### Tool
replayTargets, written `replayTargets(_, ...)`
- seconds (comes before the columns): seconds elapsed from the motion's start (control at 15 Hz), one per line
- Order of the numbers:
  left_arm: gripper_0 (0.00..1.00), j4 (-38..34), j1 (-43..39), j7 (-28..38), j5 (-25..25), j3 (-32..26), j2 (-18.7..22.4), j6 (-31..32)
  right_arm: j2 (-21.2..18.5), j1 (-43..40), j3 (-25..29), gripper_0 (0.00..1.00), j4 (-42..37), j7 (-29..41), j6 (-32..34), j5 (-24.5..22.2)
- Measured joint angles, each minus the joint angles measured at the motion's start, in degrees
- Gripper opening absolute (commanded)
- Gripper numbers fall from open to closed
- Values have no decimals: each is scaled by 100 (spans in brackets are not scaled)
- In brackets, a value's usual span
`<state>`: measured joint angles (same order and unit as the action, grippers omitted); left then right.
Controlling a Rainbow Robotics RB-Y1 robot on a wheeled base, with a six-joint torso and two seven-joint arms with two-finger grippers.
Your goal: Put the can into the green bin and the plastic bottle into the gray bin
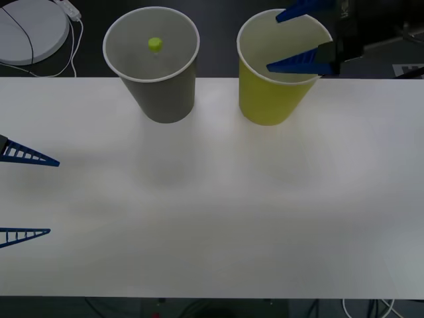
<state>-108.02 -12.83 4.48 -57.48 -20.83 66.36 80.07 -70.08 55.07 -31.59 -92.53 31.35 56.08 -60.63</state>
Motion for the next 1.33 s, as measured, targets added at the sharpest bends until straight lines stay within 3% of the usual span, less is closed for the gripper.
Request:
replayTargets(0.33, 100, 0, 0, 0, 0, 0, 0, 0, -33, -1942, 1727, 100, -1015, -236, 0, -567)
replayTargets(0.53, 100, 0, 0, 0, 0, 0, 0, 0, -27, -2890, 2461, 100, -1446, -490, 0, -641)
replayTargets(1.0, 100, 0, 0, 0, 0, 0, 0, 0, 89, -4800, 3738, 100, -2046, -1199, 18, -579)
replayTargets(1.33, 100, 0, 0, 0, 0, 0, 0, 0, 345, -5493, 4407, 100, -2234, -1343, 459, -754)
